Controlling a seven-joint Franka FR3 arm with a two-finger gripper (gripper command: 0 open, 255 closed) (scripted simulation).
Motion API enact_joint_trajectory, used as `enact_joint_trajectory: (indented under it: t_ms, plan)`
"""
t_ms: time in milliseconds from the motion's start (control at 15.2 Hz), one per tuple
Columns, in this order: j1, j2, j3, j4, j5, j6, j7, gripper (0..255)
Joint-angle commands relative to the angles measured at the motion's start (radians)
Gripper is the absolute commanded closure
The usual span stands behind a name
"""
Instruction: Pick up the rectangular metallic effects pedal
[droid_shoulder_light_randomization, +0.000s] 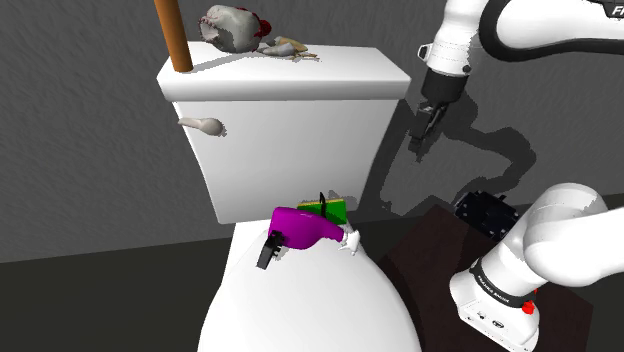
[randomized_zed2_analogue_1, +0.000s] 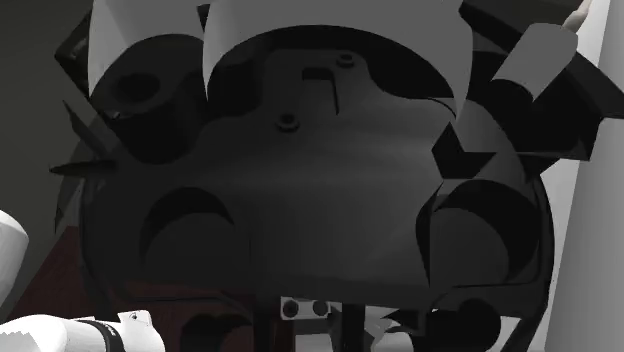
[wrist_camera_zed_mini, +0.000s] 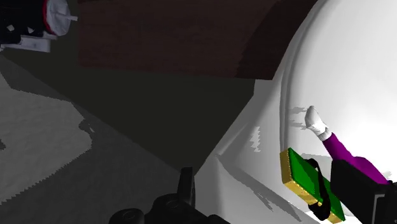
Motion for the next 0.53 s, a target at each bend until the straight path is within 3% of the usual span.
enact_joint_trajectory:
  t_ms: [0, 462]
  plan:
    - [0.014, 0.024, 0.025, -0.034, 0.043, 0.060, 0.037, 0]
    - [0.071, 0.139, 0.115, -0.083, 0.184, 0.246, 0.151, 0]
